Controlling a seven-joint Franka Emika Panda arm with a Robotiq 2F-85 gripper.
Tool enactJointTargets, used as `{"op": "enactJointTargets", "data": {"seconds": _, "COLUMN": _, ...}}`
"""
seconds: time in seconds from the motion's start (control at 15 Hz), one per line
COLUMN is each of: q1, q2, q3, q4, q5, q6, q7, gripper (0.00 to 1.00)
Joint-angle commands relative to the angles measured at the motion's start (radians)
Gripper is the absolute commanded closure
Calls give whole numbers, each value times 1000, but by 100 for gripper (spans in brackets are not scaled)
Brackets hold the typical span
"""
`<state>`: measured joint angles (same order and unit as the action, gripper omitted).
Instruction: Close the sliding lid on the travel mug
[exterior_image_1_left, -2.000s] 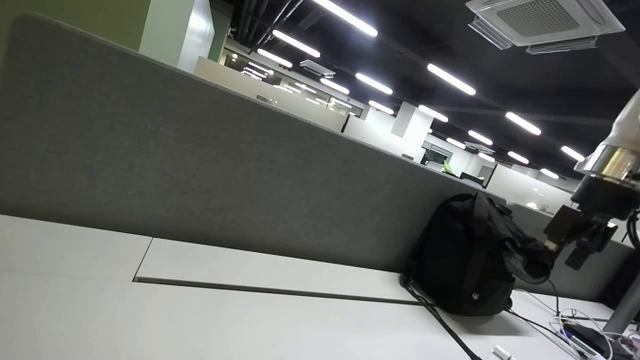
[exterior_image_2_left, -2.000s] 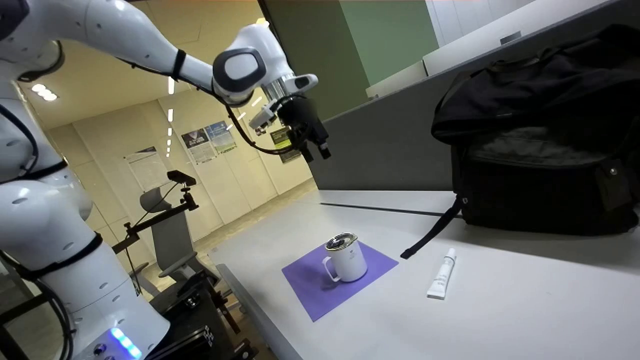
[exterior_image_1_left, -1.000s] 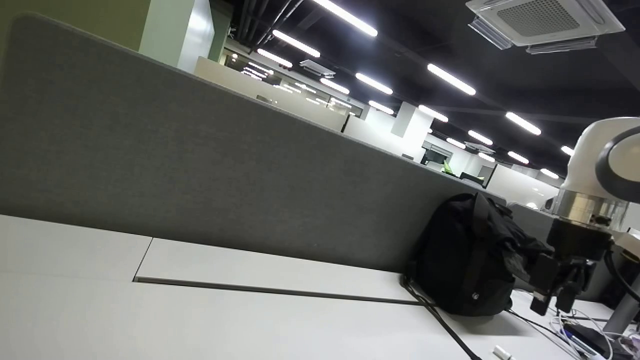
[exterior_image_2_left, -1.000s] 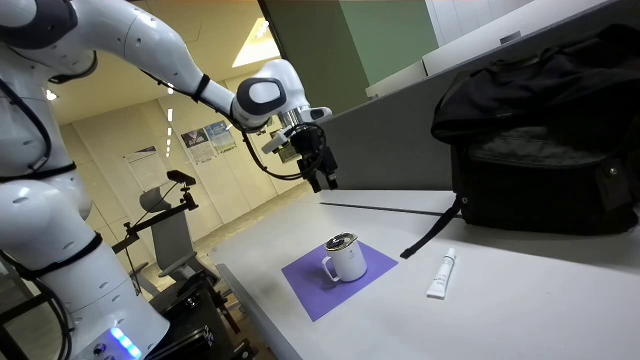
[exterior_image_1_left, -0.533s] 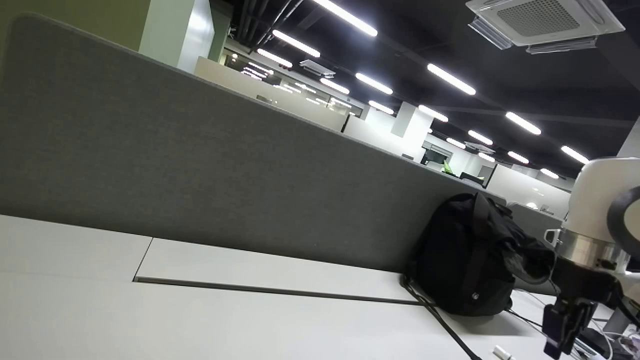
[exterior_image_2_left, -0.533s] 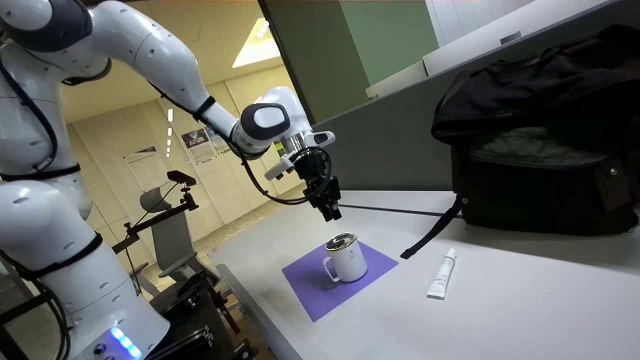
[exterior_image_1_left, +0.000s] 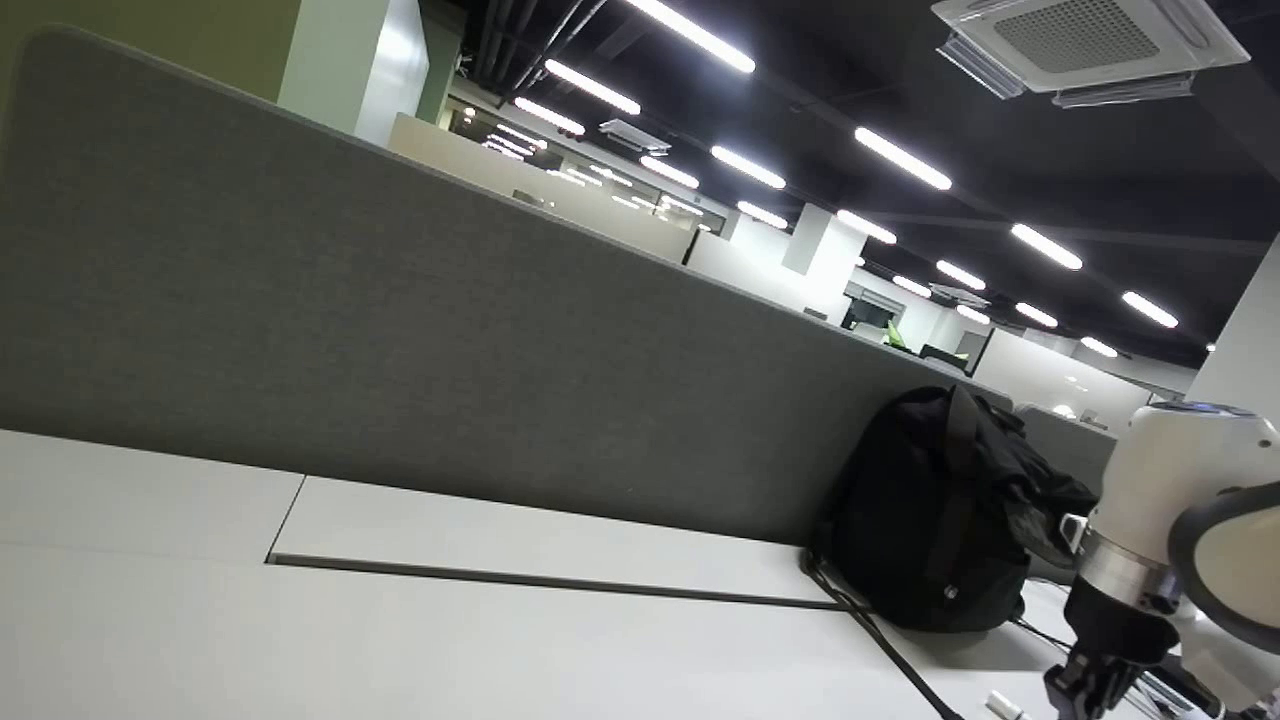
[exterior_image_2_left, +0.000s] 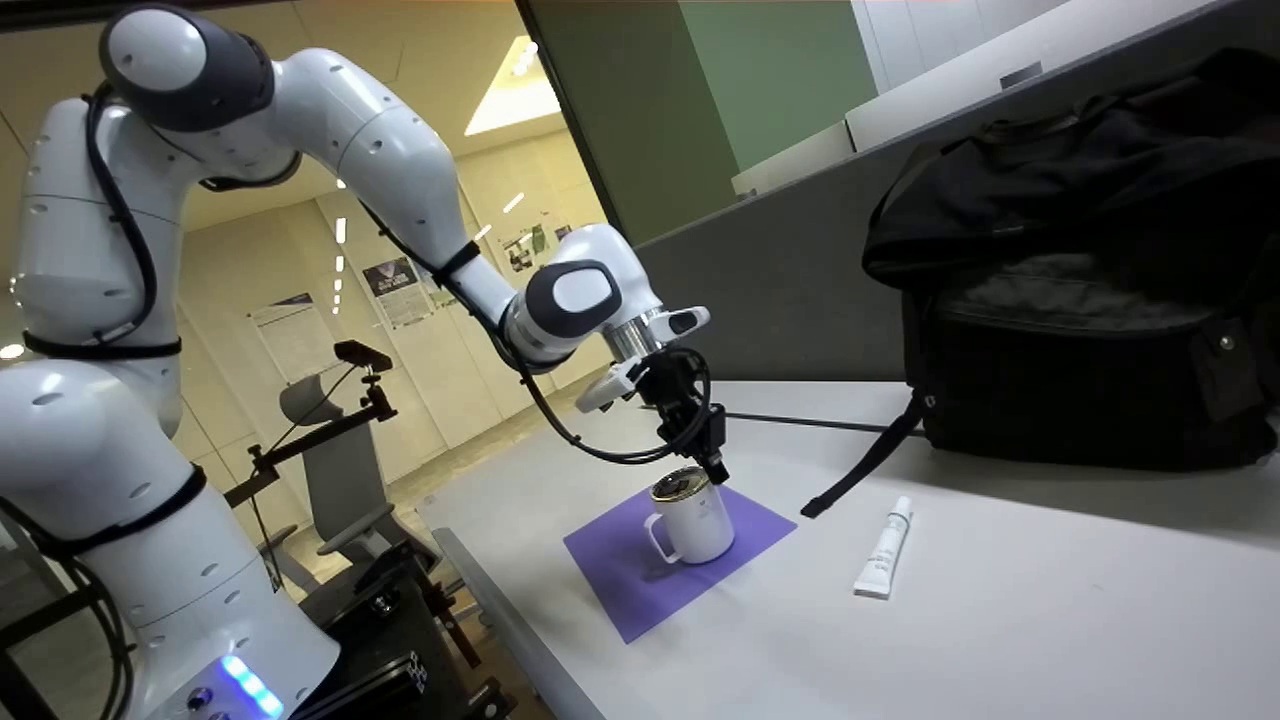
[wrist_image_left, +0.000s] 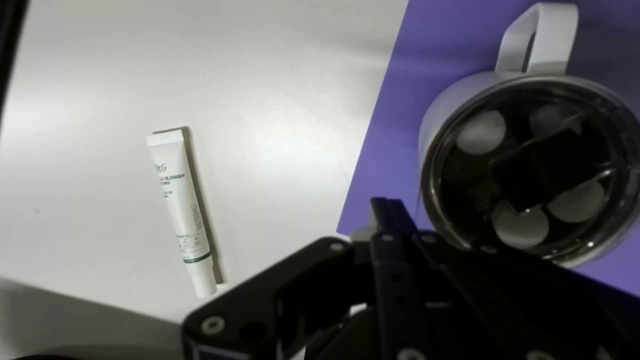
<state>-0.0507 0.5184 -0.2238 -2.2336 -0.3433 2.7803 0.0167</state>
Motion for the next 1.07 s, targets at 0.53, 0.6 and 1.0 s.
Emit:
{"op": "enactJointTargets", "data": {"seconds": 0.53, "q1": 59, "q2": -139, "q3": -4, "q4": 12, "q5": 32, "q6": -258, "q7": 33, "gripper": 100}}
{"op": "enactJointTargets", "data": {"seconds": 0.6, "q1": 54, "q2": -140, "q3": 6, "q4": 17, "q5": 35, "q6": -279, "q7": 32, "gripper": 100}}
{"op": "enactJointTargets", "data": {"seconds": 1.0, "q1": 28, "q2": -113, "q3": 50, "q4": 26, "q5": 65, "q6": -260, "q7": 17, "gripper": 100}}
